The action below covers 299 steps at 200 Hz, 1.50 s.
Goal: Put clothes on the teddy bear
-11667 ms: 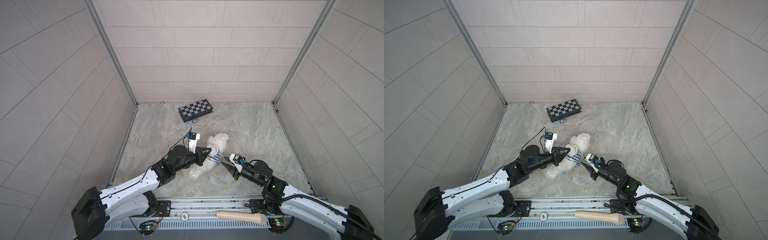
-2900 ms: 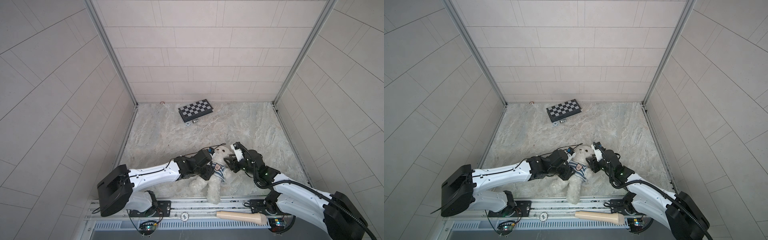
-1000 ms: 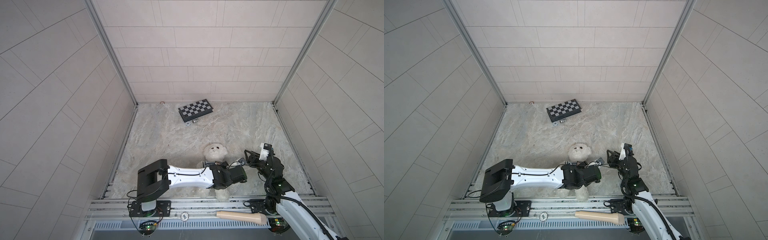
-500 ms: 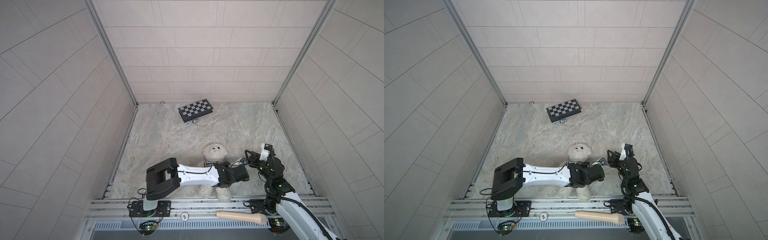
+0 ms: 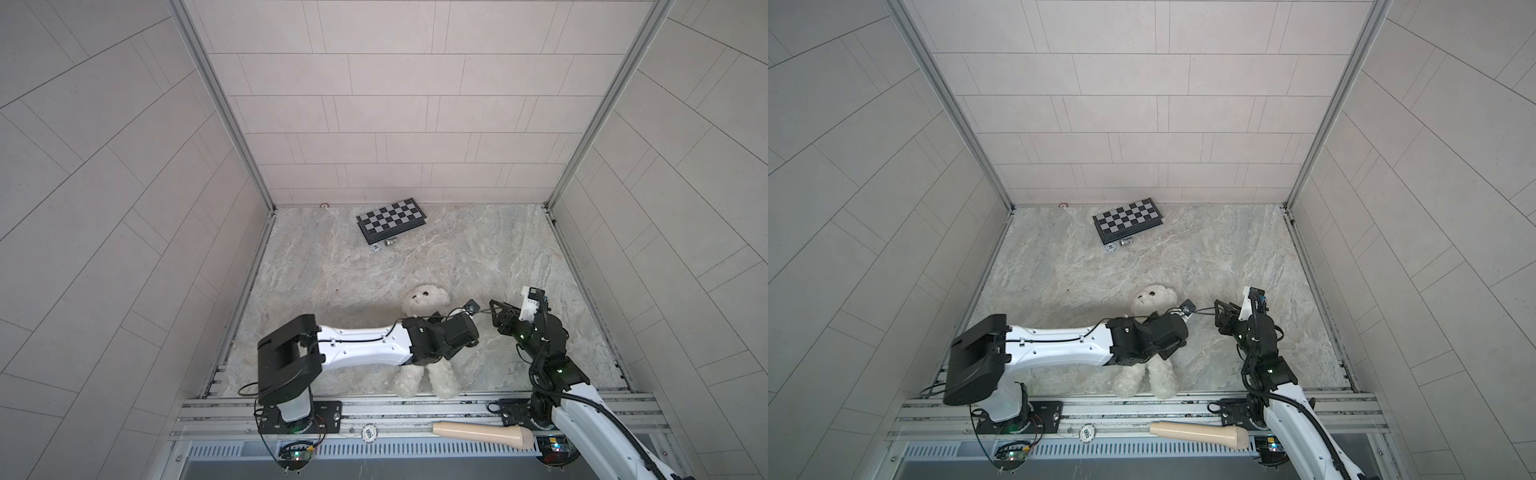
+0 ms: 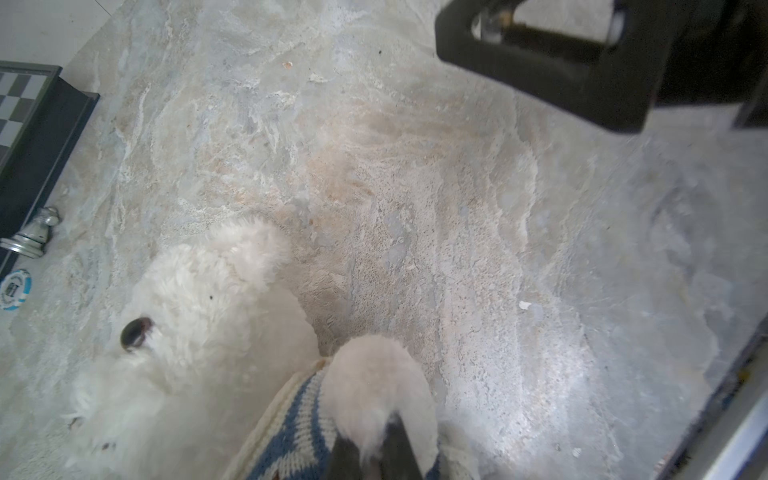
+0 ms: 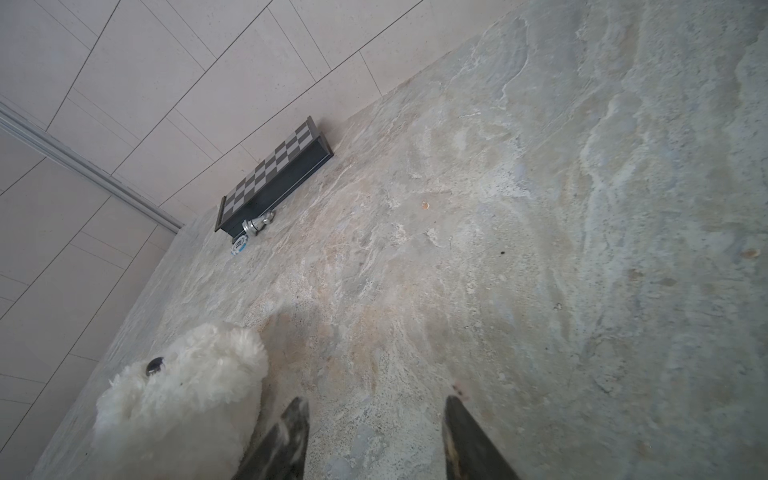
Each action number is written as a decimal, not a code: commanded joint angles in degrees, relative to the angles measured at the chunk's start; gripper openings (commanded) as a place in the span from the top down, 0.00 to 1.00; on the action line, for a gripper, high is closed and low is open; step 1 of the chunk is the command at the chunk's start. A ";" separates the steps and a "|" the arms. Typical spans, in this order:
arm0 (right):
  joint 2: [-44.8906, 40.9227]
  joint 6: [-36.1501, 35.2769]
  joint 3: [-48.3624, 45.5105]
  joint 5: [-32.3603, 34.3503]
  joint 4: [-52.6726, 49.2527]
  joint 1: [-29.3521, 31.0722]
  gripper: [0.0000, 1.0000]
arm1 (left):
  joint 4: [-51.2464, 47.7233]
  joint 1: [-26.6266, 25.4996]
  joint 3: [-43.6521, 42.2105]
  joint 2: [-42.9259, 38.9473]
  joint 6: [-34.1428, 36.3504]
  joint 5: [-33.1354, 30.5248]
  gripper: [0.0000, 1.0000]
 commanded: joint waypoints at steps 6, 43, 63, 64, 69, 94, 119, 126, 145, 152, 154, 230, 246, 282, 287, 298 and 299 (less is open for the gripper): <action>2.02 -0.98 -0.28 -4.88 5.55 -0.01 0.46 | 6.88 4.57 -5.65 -8.94 -3.96 10.85 1.00; 8.36 -4.78 3.01 -11.25 9.90 2.88 0.46 | 19.07 12.71 -15.86 -18.76 -9.77 23.68 1.00; 10.73 -6.81 4.99 -15.06 13.17 5.79 0.46 | 26.51 16.53 -19.18 -20.18 -14.37 30.17 1.00; 10.78 -6.83 5.07 -15.29 13.45 5.93 0.46 | 26.90 16.69 -19.32 -20.18 -14.64 30.45 1.00; 10.78 -6.78 5.10 -16.83 15.08 6.71 0.46 | 28.61 17.27 -19.79 -20.20 -15.82 31.57 1.00; 10.08 -13.21 5.64 -18.92 18.57 14.11 0.43 | 33.73 18.47 -20.33 -20.01 -19.52 34.49 1.00; 10.13 -16.26 7.15 -19.55 16.44 20.60 0.42 | 37.26 20.19 -21.42 -20.01 -22.29 36.88 1.00; 10.25 -17.49 6.53 -20.06 18.07 21.91 0.41 | 37.62 20.84 -21.70 -19.96 -22.80 37.50 1.00; 11.07 -20.61 5.20 -18.02 20.95 25.09 0.40 | 38.91 22.06 -22.69 -20.15 -23.73 38.44 1.00; 11.16 -21.17 5.65 -16.84 19.07 25.57 0.39 | 39.22 22.42 -23.00 -20.19 -23.87 38.78 1.00; 11.22 -21.33 5.80 -16.58 18.66 25.74 0.39 | 39.30 22.52 -23.08 -20.19 -23.92 38.91 1.00; 22.69 -26.17 8.84 -12.01 18.96 30.05 0.42 | 45.71 24.69 -24.82 -17.22 -27.77 41.53 1.00; 23.75 -26.78 8.88 -9.07 19.74 31.43 0.46 | 46.10 24.71 -24.56 -16.78 -28.16 41.58 1.00; 23.48 -28.88 9.84 -4.76 18.03 33.67 0.69 | 46.64 24.76 -24.40 -15.98 -28.84 41.87 1.00; 23.29 -29.07 9.90 -4.33 17.73 33.72 0.72 | 46.72 24.77 -24.46 -15.97 -28.95 41.84 1.00; 22.93 -29.38 9.94 -3.53 17.26 33.68 0.78 | 47.12 24.75 -24.46 -15.71 -29.27 42.03 1.00; 22.81 -29.41 9.92 -3.51 17.25 33.68 0.79 | 47.14 24.79 -24.46 -15.71 -29.30 42.04 1.00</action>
